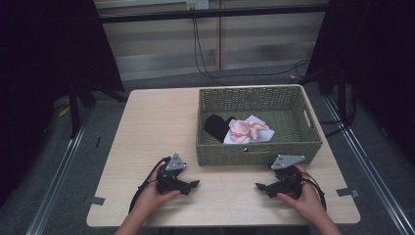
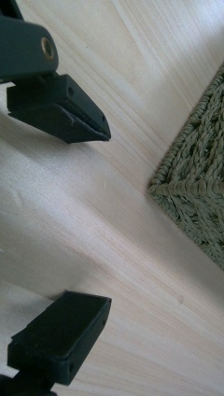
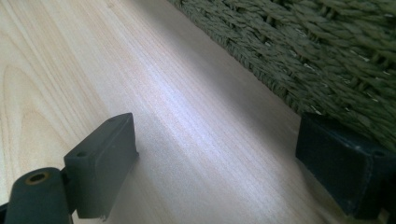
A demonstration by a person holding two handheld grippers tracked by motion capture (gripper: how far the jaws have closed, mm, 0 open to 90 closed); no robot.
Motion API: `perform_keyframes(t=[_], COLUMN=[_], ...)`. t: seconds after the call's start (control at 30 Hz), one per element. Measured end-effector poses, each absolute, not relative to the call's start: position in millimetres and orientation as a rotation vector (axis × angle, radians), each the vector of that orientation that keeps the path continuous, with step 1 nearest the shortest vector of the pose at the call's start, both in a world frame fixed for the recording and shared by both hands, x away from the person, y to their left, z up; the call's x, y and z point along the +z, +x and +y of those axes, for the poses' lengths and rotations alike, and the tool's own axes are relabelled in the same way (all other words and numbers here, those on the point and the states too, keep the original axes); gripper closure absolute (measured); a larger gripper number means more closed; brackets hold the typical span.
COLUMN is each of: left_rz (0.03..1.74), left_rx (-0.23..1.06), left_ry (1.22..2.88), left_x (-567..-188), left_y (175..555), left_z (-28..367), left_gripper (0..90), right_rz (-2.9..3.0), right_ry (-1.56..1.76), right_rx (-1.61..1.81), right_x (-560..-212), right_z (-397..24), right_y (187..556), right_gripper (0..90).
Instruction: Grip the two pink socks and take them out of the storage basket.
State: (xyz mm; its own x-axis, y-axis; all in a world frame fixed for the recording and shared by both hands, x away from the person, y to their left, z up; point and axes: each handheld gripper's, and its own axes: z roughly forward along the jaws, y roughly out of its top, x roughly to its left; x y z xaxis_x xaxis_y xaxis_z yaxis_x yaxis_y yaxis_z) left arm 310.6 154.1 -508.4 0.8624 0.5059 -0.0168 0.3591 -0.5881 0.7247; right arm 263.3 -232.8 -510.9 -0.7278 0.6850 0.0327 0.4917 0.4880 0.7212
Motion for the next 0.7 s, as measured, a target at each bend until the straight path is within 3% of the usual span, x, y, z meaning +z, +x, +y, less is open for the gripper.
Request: perform_keyframes(t=[0.7], left_rz=[0.634], left_rx=[0.238], left_ry=[2.246], left_x=[-508.9], left_y=[310.1], left_z=[153.4], left_gripper=[16.1], right_rz=[2.488], right_ry=[1.071], right_rx=[1.045], right_x=[-505.6], right_z=[-236.2], right_y=[262.7], right_gripper=[15.3])
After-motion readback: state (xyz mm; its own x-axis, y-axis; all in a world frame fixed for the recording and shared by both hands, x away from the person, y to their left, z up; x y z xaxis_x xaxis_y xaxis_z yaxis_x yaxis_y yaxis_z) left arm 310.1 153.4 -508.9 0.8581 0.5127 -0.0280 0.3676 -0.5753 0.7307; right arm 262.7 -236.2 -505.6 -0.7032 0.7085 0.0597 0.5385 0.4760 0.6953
